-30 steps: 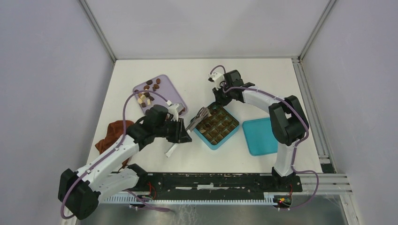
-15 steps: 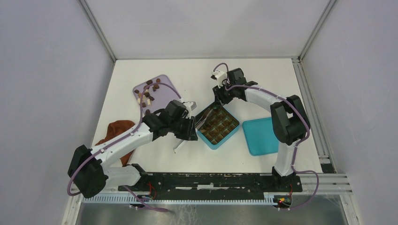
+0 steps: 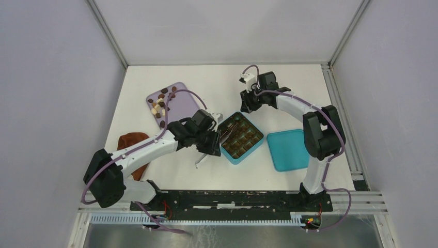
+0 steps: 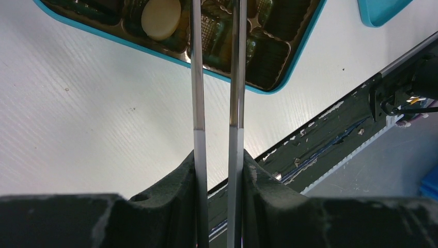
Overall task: Pack the chocolate
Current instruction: Place the packing box at the center of the board, then pick up the fake chocolate from the plate.
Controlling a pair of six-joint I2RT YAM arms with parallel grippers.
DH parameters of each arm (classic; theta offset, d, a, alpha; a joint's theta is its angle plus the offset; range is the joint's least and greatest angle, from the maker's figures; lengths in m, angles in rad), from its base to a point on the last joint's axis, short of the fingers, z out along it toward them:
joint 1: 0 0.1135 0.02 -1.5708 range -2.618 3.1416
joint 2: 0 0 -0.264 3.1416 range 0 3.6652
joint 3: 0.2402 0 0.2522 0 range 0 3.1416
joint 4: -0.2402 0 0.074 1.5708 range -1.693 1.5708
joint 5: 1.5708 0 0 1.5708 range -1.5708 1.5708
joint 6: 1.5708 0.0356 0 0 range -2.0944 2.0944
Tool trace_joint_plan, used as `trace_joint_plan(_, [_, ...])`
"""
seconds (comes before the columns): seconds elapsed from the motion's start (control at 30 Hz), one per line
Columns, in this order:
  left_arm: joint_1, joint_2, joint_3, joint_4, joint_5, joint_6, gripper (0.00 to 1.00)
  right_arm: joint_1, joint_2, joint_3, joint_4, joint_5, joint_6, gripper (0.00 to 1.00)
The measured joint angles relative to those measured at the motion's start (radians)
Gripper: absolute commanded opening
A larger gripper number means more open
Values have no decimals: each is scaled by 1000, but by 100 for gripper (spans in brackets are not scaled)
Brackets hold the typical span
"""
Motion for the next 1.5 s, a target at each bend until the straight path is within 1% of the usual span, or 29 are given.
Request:
trace_joint_plan(0.23, [-9,4,25,-35,-30,0,37,-6,-12,0,0,-12,-1,44])
trace_joint_plan(0.43, [-12,10,41,-44,-46,0,44,-7,-17,0,-1,-18,-2,45])
trace_joint_plan(0.57, [-15,16,45,-50,-48,0,44,-8,-20,0,-1,-25,-2,45])
trace_joint_plan(0.7, [-16,16,47,-53,-55,0,37,-11,-28,0,-5,-34,-8,46])
trace_joint_plan(0.77, [-16,8,48,-51,-64,0,36,-13,-39,0,-8,-43,-20,48])
trace_joint_plan(0.87, [-16,-40,49,-51,-87,-1,37,-24,-78,0,-18,-80,-61,50])
trace_joint_plan(1.03, [-1,-152,50,-48,-131,-1,38,-47,-164,0,-47,-166,-156,52])
trace_joint_plan(1.1, [41,-184,49,-48,-129,0,38,-52,-200,0,-66,-201,-192,52])
trace_joint_plan(1.17, [116,-205,49,-47,-122,0,39,-55,-232,0,-87,-233,-218,53])
trace_joint_plan(1.23, [233,-227,46,-43,-101,1,39,-55,-269,0,-114,-266,-243,53])
trace_joint_plan(1.27, [311,-241,45,-42,-93,2,38,-55,-288,0,-127,-281,-254,53])
trace_joint_plan(1.37, [471,-267,41,-40,-94,2,38,-55,-350,-3,-149,-325,-273,53])
trace_joint_plan(1.43, [536,-275,31,-37,-90,2,38,-55,-405,-32,-127,-354,-272,55])
trace_joint_plan(1.5, [568,-275,11,-31,-76,1,38,-55,-472,-97,-89,-383,-267,55])
